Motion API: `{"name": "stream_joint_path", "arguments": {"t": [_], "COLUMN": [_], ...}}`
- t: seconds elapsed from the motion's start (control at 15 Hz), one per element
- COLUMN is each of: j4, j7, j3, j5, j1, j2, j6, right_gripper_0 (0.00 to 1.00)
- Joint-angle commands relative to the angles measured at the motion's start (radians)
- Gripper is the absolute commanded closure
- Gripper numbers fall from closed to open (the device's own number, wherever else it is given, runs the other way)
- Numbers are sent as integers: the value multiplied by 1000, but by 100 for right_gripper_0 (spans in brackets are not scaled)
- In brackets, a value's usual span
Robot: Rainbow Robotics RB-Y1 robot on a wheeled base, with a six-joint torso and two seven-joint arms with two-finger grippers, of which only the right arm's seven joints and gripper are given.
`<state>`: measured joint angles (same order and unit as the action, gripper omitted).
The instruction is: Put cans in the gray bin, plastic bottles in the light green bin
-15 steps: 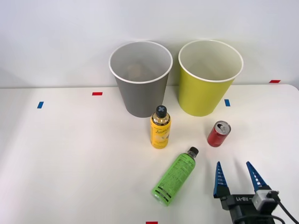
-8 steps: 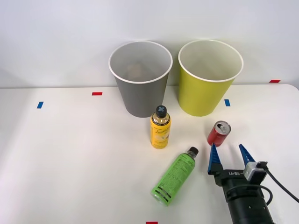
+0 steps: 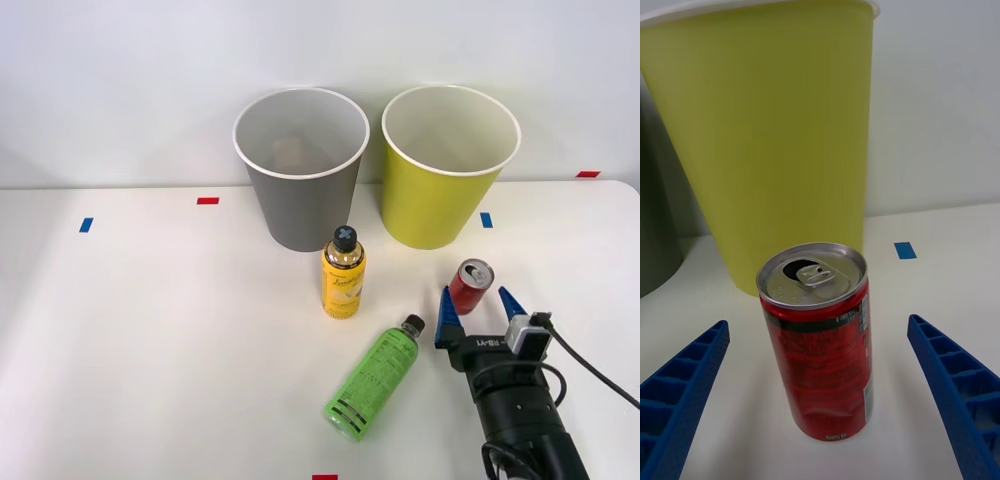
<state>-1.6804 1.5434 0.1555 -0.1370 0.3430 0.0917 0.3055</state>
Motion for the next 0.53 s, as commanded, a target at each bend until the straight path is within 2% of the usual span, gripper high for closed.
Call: {"name": "stream_joint_path", "arguments": {"t": [0.07, 0.53], "j4": [70, 107], "j7": [6, 26], "j3": [-24, -37], "j5": [2, 5], "j1": [-67, -122], "j2": [-12, -12], "j6": [1, 0], "right_gripper_0": [18, 19]}}
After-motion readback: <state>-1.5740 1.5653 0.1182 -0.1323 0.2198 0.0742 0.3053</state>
